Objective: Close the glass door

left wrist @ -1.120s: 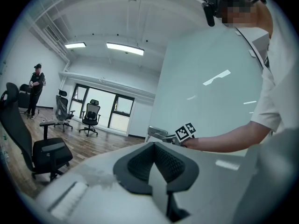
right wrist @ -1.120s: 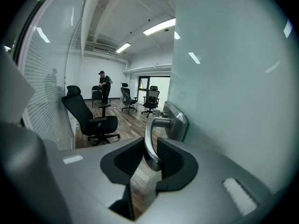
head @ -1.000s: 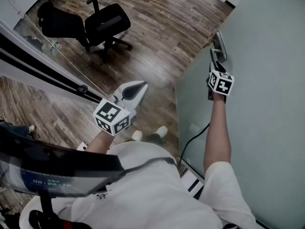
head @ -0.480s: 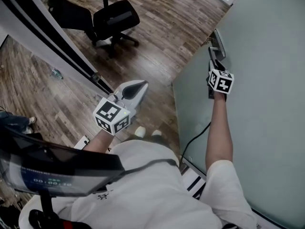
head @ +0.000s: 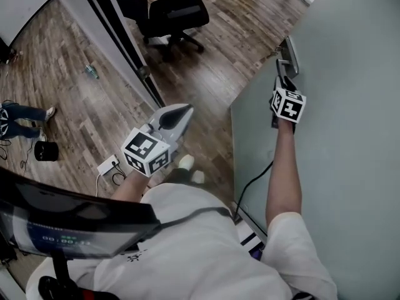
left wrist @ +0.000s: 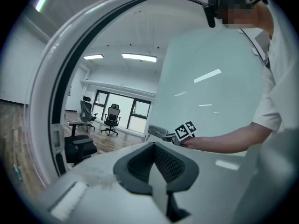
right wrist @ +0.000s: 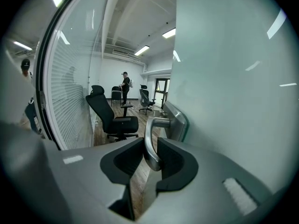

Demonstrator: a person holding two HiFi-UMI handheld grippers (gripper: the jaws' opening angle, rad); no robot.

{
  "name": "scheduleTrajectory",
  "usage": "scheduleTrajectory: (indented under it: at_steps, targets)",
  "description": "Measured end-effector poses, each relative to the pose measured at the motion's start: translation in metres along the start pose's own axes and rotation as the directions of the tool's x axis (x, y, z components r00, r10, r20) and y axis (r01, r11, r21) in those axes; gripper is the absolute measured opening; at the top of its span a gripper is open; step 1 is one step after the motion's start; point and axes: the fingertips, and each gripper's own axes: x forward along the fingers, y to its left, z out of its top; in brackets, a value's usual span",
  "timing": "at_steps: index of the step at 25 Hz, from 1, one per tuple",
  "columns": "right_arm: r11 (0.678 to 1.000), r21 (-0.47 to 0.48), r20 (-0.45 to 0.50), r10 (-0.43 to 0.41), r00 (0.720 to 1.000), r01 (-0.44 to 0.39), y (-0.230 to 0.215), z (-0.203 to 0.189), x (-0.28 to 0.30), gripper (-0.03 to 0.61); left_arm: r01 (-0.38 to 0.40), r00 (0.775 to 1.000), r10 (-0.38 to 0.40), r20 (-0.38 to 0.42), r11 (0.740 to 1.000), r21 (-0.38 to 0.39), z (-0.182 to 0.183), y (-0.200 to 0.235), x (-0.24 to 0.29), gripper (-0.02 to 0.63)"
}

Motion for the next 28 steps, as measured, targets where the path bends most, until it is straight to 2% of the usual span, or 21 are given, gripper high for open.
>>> scheduleTrajectory:
  at_steps: [5,12,17,28]
  targets:
    - [0.999,-0.019,0.012,0.028,1.0,-0.027,0.032,0.004,-0.008,0.094,-0.074,0.997,0.074,0.001,0.997,-0.013,-0.01,0.001,-0.036,0.003]
    - [0.996,-0.051,0.01,0.077,0.997,-0.077,0.076,0.015,-0.007,0.094,-0.148,0.989,0.149,0.012,0.989,-0.027,-0.007,0.014,-0.069,0.003]
    - [0.991,-0.069,0.004,0.116,0.993,-0.115,0.106,0.013,-0.01,0.095,-0.161,0.986,0.162,0.04,0.987,-0.027,-0.003,0.025,-0.091,0.003]
    - [0.973,-0.102,0.026,0.208,0.978,-0.205,0.146,-0.015,-0.029,0.095,-0.154,0.986,0.152,0.062,0.988,0.024,-0.013,0.03,-0.142,0.003]
